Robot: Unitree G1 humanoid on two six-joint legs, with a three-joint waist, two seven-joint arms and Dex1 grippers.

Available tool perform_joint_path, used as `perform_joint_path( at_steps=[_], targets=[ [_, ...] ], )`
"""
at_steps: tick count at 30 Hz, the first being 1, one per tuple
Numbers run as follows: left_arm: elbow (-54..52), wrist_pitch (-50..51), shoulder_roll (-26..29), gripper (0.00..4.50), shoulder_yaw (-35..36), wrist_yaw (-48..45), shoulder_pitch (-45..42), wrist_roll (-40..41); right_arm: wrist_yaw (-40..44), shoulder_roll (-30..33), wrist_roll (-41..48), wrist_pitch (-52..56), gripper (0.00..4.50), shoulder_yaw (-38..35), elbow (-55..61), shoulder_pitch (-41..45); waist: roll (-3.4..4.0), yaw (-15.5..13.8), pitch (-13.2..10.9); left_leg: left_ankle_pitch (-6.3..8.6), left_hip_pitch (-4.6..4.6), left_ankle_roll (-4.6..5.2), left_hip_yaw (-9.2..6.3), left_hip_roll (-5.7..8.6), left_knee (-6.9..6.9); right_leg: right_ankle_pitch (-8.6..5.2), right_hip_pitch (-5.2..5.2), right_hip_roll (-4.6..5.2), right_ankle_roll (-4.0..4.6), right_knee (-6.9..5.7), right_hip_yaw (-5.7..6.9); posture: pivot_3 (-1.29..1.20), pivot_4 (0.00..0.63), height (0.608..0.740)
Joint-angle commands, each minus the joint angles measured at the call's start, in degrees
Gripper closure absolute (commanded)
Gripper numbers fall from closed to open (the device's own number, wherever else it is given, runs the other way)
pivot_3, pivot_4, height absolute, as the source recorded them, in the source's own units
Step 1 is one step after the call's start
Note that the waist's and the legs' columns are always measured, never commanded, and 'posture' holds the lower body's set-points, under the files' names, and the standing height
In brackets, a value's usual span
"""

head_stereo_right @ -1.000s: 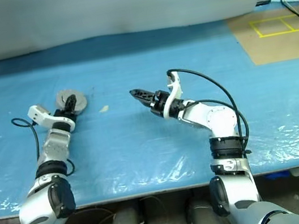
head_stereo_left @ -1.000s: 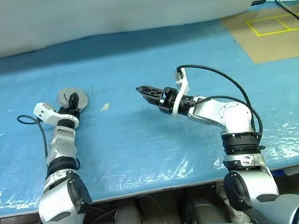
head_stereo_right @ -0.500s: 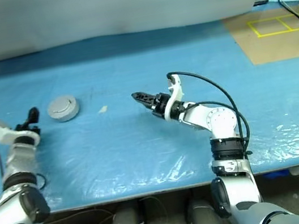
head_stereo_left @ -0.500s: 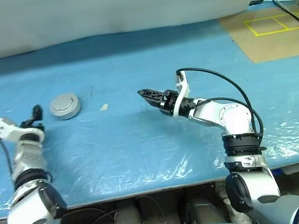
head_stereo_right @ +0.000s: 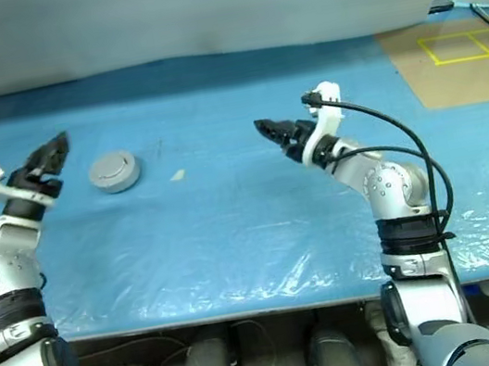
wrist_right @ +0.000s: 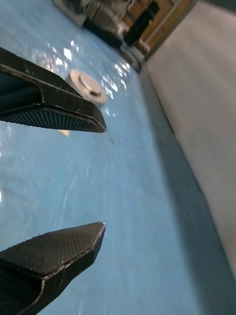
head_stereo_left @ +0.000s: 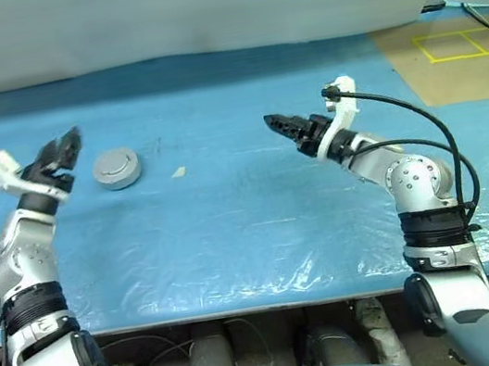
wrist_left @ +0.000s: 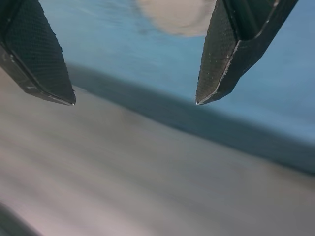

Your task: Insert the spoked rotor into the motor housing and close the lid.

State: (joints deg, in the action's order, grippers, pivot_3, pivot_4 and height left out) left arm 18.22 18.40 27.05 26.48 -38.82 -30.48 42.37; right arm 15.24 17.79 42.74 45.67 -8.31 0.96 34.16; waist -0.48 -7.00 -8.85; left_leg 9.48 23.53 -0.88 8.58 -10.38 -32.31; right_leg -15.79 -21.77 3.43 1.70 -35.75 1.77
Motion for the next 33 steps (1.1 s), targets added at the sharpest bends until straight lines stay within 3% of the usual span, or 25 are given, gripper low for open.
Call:
perform_joint_path(
  at_steps=[1,6,10,16,20,33],
  targets=[
    [-10.86,3.79,0.39,0.42,-5.79,-4.04,1.06,0.74,0.12,3.23,-6.49,-5.15,1.48,0.41,3.59,-0.24,0.01,0.26,0.0,0.0,-0.01,0.0,0.01,0.01,0.0,0.0,0.0,0.0,0.0,0.0,-0.04,0.0,0.15,0.74],
    [-12.36,-1.05,-0.71,0.42,-13.21,-5.0,3.27,-7.54,-1.96,7.27,-18.21,-10.92,1.48,4.17,7.23,-5.13,0.03,1.18,-0.01,0.0,-0.09,0.0,0.06,0.02,0.07,0.0,0.02,-0.11,0.0,0.04,-0.15,0.0,0.15,0.74],
    [-9.43,-3.75,-6.06,0.42,-14.28,3.21,4.29,-12.43,-6.07,6.79,-26.26,-14.2,1.48,6.82,9.93,-11.71,0.05,1.65,-0.02,0.0,-0.2,0.01,0.05,0.0,0.06,0.0,0.15,-0.14,0.0,0.05,-0.15,0.0,0.15,0.74],
    [-12.31,-7.06,-15.48,0.42,-13.54,14.93,8.5,-15.26,-16.82,-1.25,-31.28,-12.26,1.48,4.73,13.87,-17.22,0.07,1.94,-0.03,0.0,-0.44,0.01,0.04,0.0,0.04,0.0,0.39,-0.13,0.0,0.05,-0.18,0.0,0.15,0.74],
    [-14.19,-7.9,-18.73,0.42,-15.48,17.47,10.28,-16.91,-17.51,-2.42,-33.7,-12.15,1.48,5.41,13.7,-17.64,0.07,1.97,-0.04,0.01,-0.43,0.02,0.03,0.01,0.04,0.0,0.42,-0.12,0.0,0.08,-0.2,0.0,0.15,0.74],
    [-10.34,-12.98,-17.32,0.42,-13.09,21.34,7.78,-20.45,-16.31,-2.44,-37.43,-14.03,1.48,5.69,10.81,-14.29,0.09,1.92,-0.05,0.01,-0.52,0.02,0.01,0.05,0.07,0.0,0.49,-0.14,-0.03,0.09,-0.25,0.0,0.15,0.74]
  ],
)
